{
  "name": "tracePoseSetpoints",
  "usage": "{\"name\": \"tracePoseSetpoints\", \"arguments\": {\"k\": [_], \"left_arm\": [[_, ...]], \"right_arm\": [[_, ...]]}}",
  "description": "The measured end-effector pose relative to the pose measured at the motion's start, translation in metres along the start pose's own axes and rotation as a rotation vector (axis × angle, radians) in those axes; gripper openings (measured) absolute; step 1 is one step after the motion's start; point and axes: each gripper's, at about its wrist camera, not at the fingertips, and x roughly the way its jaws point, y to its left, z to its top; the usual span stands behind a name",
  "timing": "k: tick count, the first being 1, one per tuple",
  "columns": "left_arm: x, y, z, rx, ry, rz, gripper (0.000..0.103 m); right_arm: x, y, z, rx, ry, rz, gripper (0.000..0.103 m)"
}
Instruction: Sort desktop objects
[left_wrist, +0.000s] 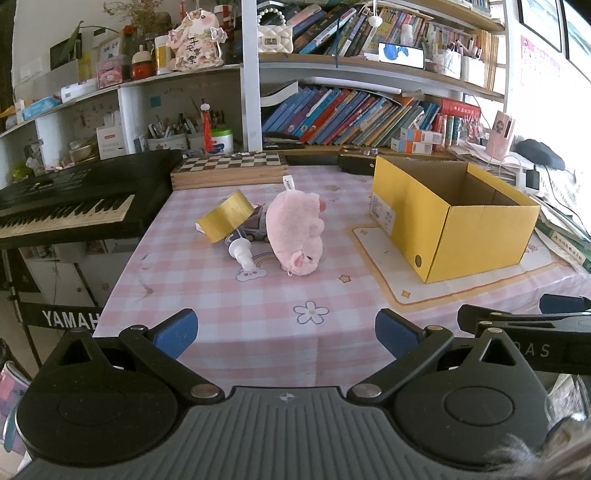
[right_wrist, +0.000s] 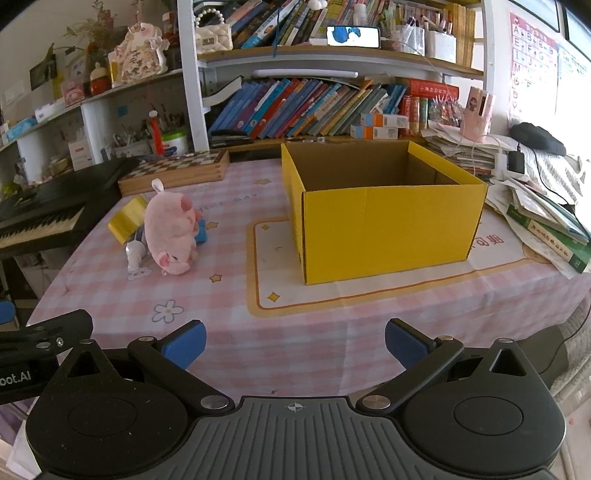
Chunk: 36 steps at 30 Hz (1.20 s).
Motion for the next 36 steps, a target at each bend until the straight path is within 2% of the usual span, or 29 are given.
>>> {"name": "tracePoseSetpoints", "arguments": {"k": [19,36], "left_arm": [[0.006,0.014,0.0,0.019,0.03,-0.019,0.103],[0.004,0.042,0.003,-0.055,0.021,0.045,0.103]], "right_arm": [[0.001,0.014,-0.001,0.011,0.01,0.002,0.103],[0.014,0.044,0.005,-0.044,0.05,0.06,0.103]]}}
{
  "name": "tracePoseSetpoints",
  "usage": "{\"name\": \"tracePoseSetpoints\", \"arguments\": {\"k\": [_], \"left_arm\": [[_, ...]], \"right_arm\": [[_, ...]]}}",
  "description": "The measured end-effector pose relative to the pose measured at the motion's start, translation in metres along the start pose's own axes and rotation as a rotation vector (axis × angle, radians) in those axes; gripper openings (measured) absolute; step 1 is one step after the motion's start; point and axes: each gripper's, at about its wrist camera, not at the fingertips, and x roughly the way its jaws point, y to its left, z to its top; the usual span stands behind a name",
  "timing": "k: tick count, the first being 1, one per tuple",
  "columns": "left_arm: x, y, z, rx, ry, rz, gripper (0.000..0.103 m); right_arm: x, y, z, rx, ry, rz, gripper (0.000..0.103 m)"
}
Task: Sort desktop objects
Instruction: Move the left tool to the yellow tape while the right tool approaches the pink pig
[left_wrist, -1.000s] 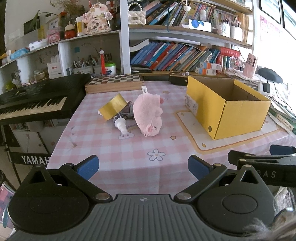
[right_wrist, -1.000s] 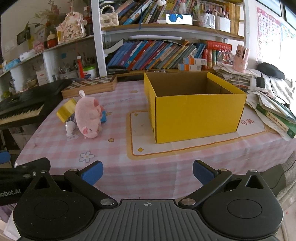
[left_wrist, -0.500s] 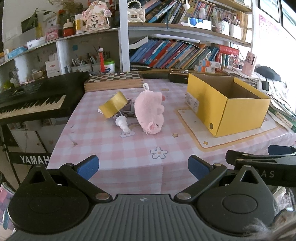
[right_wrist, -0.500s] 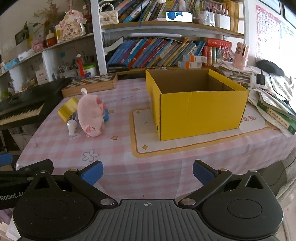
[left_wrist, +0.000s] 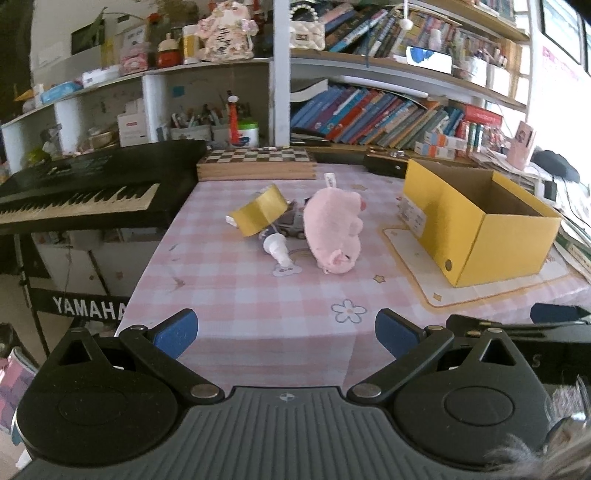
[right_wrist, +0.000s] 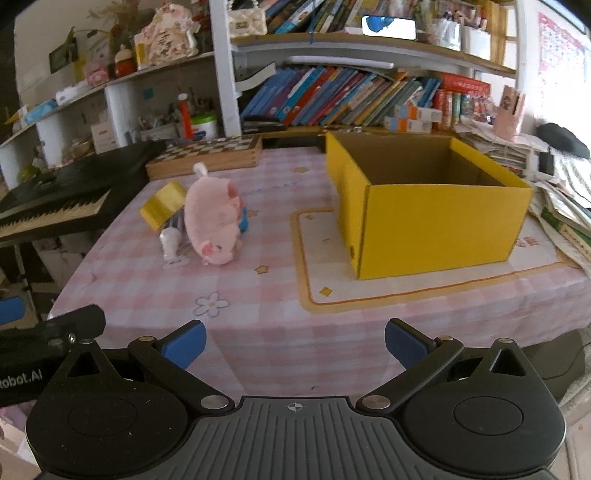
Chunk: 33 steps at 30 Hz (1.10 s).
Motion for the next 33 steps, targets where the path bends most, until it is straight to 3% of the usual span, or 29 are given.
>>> {"name": "tracePoseSetpoints", "arguments": {"k": [15,33], "left_arm": [[0.026,0.021,0.002,-0.078,0.058,0.063,0.103],[0.089,0.043,0.03,-0.201,0.108,0.165,0.103]], "right_arm": [[0.035,0.013,0.012,-0.048,0.044,0.098,0.098],[0.105,0.028,0.059,-0.147,0.065,0.15,0.094]]}}
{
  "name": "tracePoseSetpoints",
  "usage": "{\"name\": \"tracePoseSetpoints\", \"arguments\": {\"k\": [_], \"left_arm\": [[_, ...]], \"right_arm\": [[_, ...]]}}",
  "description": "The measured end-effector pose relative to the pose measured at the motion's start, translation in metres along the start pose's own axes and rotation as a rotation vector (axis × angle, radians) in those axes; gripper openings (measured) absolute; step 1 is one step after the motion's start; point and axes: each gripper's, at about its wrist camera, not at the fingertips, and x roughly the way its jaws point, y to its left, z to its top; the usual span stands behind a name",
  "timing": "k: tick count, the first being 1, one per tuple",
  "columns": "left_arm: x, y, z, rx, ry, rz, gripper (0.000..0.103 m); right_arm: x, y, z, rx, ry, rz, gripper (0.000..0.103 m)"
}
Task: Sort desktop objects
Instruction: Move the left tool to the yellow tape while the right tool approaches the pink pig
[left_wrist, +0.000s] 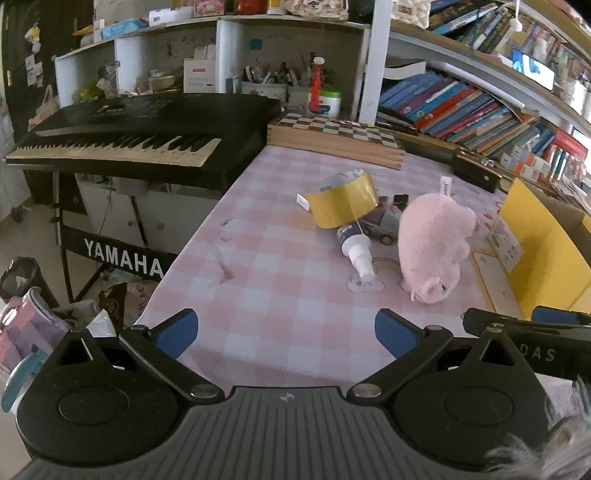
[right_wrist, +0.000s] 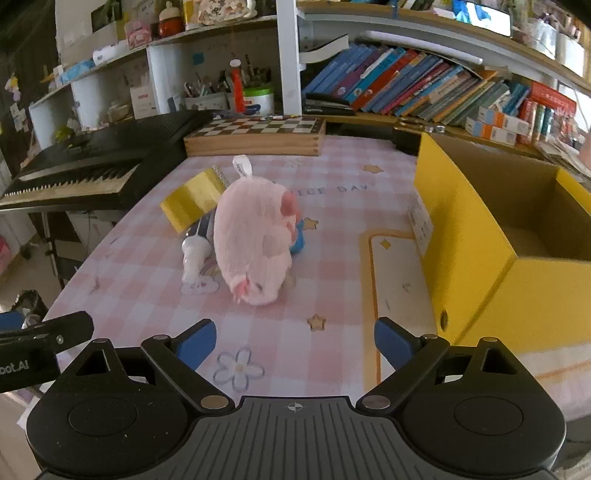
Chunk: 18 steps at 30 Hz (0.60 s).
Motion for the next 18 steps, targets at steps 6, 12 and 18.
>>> {"name": "tracePoseSetpoints", "arguments": {"k": [6,12,18], "left_arm": [[0.014,-0.001,0.01,-0.021,0.003,0.028,0.103],[0.024,-0.001,0.019,-0.033,0.002,0.064,0.103],[0.034,-0.001,0.027,-0.043,0.012,0.081,0.103]], "right_arm": [[0.026,0.0,0.015,-0.02,0.016,0.018,0.095],[0.051,-0.002,0.031,-0.03,0.026,0.027,0.095],[0.076,0.002,0.042,-0.053,0.044,0.05,0.095]]}}
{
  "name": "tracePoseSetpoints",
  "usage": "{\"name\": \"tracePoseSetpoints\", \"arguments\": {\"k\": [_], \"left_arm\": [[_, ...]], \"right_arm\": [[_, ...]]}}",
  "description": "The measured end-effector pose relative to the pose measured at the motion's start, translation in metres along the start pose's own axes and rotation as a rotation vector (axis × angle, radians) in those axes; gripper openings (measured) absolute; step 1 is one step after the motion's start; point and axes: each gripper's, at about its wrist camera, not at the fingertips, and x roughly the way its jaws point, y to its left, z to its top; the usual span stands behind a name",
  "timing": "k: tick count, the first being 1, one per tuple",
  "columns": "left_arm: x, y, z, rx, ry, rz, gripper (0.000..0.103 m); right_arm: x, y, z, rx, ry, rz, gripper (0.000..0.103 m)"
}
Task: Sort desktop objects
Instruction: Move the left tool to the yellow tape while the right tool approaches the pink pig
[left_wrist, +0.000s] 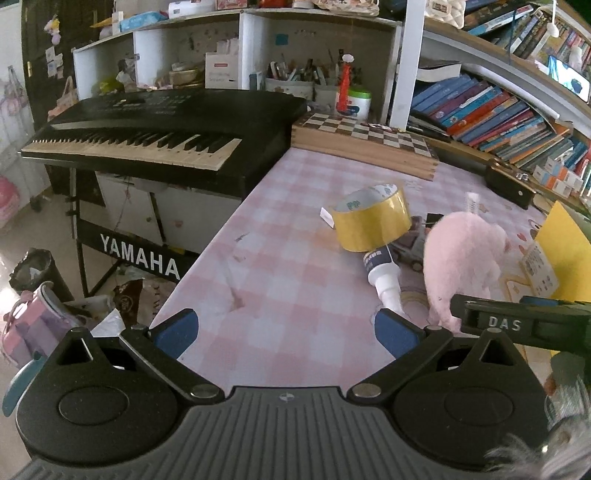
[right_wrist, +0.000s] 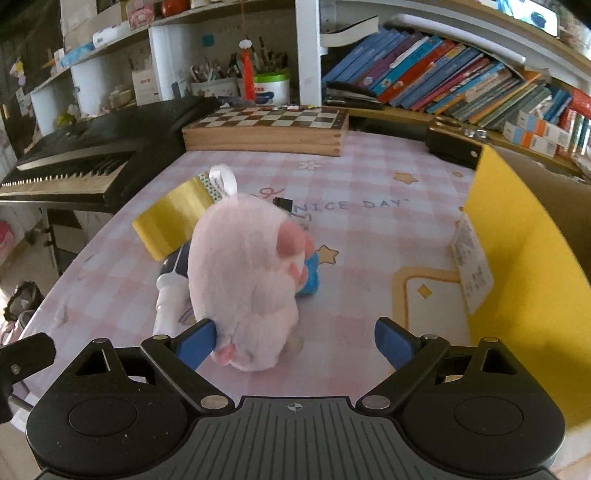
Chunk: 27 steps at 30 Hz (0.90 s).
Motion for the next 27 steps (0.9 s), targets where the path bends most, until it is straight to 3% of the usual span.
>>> {"name": "tracePoseSetpoints", "arguments": {"k": [6,14,17,18,19,20,25,27], "left_arm": [[0.007,-0.001,0.007,-0.002,0.001,0.011,0.101],[0.017,-0.001,0.014,0.001,0.015,0.009,0.101],[0.02,-0.001,0.015,0.002,0.02,0.008,0.101],[0.02,-0.002,0.016,0.003,0.021,0.004,0.1],[0.021,-0.002,0.016,0.003,0.021,-0.001,0.099],[0.022,-0.003,0.016,0.003,0.021,-0.009,0.098],[0.039,-0.014,0.02,0.009,0.035,-0.075,0.075],[0.047,-0.021,0.026,0.018,0.025,-0.108,0.071]], "right_arm": [[0.017,0.006,0.007,-0.024,0.024,0.065,0.093],[0.014,0.009,0.02,-0.032,-0.02,0.098,0.095],[0.024,0.012,0.022,-0.033,0.002,0.09,0.094],[0.026,0.011,0.022,-0.027,0.013,0.094,0.09],[0.026,0.01,0.022,-0.019,0.018,0.106,0.079],[0.025,0.007,0.023,-0.011,0.022,0.125,0.058],[-0.005,-0.008,0.029,0.001,-0.056,0.133,0.055],[-0.014,-0.013,0.03,-0.008,-0.077,0.127,0.055]]}}
